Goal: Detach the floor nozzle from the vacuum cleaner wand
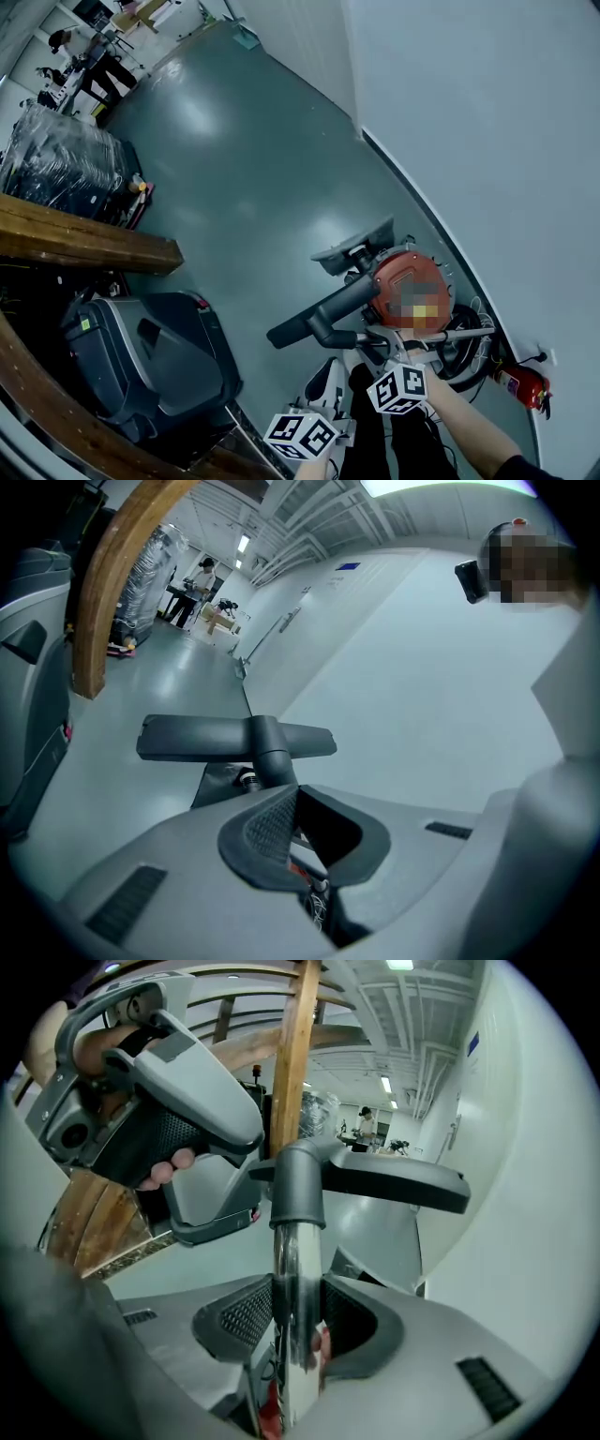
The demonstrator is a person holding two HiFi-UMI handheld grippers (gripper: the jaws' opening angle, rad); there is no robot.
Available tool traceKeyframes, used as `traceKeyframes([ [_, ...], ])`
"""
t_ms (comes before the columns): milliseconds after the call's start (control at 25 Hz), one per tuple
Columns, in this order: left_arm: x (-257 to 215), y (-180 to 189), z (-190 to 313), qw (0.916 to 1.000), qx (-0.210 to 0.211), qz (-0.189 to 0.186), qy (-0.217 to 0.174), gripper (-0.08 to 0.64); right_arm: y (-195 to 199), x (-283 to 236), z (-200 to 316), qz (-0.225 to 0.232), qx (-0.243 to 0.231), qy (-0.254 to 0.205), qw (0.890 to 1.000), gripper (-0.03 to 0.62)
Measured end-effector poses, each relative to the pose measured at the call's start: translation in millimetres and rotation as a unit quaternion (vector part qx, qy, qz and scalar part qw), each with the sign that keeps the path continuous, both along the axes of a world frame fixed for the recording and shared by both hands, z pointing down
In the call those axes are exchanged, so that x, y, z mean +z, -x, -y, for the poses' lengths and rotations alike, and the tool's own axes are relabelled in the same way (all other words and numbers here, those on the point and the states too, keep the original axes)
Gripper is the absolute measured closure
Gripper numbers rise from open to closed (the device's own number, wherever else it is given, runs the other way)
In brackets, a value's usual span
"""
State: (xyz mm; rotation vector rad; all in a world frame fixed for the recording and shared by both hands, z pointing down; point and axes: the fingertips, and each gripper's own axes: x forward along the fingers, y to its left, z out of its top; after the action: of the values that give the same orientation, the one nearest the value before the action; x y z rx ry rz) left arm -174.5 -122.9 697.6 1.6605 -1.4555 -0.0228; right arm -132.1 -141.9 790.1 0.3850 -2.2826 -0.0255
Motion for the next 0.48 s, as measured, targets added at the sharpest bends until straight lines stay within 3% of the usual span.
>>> traceKeyframes([
  [360,-7,-15,-8,1.0,0.003,0.003,-0.004,0.549,-18,-24,0,0.006,0.014,-0.009,1.0,0.43],
  [480,-10,-29,-5,0.9997,0.017,-0.008,-0.012,0.481,-29,-35,-2,0.011,0.02,-0.014,1.0,0.43],
])
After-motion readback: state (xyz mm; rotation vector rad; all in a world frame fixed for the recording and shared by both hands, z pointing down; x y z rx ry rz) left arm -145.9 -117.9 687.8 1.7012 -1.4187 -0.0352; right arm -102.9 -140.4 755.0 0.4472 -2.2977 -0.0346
